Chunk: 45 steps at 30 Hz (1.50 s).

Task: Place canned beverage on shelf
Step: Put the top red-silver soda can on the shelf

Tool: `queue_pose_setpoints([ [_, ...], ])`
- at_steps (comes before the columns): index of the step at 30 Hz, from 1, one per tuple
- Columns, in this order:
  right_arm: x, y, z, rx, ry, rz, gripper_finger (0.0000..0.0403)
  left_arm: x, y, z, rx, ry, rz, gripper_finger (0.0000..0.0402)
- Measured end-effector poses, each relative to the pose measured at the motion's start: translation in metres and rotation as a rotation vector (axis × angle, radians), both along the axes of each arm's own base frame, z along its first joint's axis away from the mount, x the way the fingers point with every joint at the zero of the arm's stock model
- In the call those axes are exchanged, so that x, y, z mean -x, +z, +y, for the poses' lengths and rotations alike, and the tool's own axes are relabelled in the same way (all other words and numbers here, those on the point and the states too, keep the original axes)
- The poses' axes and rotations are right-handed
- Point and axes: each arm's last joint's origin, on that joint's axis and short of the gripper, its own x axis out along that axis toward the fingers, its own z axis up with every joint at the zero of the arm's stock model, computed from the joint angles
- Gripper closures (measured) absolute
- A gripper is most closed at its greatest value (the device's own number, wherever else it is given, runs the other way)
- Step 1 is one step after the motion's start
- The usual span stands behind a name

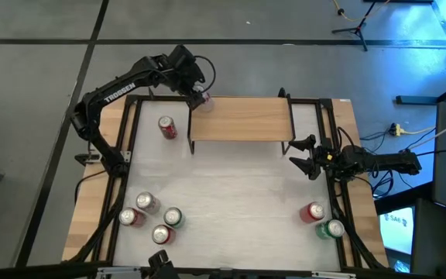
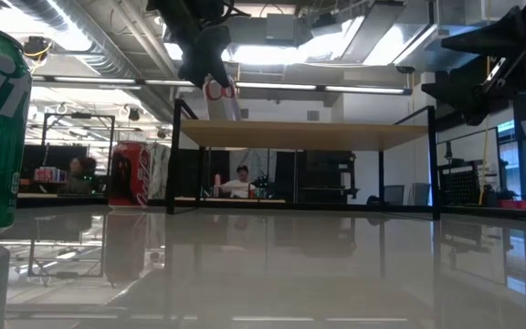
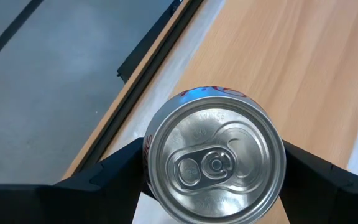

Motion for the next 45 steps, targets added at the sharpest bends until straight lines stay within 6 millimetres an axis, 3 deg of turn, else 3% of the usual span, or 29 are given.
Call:
queue_pose_setpoints([
  [6,0.0000,0.0000,0.0000,0.000,0.000,0.000,0.0022,0.0000,-0.0003,-0.0001,0.003,0.002,0.000,0.0114],
  [18,0.0001,0.0003,0.0000,0.000,0.001,-0.001,0.0022,-0.0010,-0.0022,0.0009,0.008,0.035,0.001,0.0073],
  [45,0.0000,0.0002,0.0000,0.000,0.001,0.000,0.0022,-0.0060,-0.0014,-0.0051,0.002,0.010,-0.006,0.0070],
])
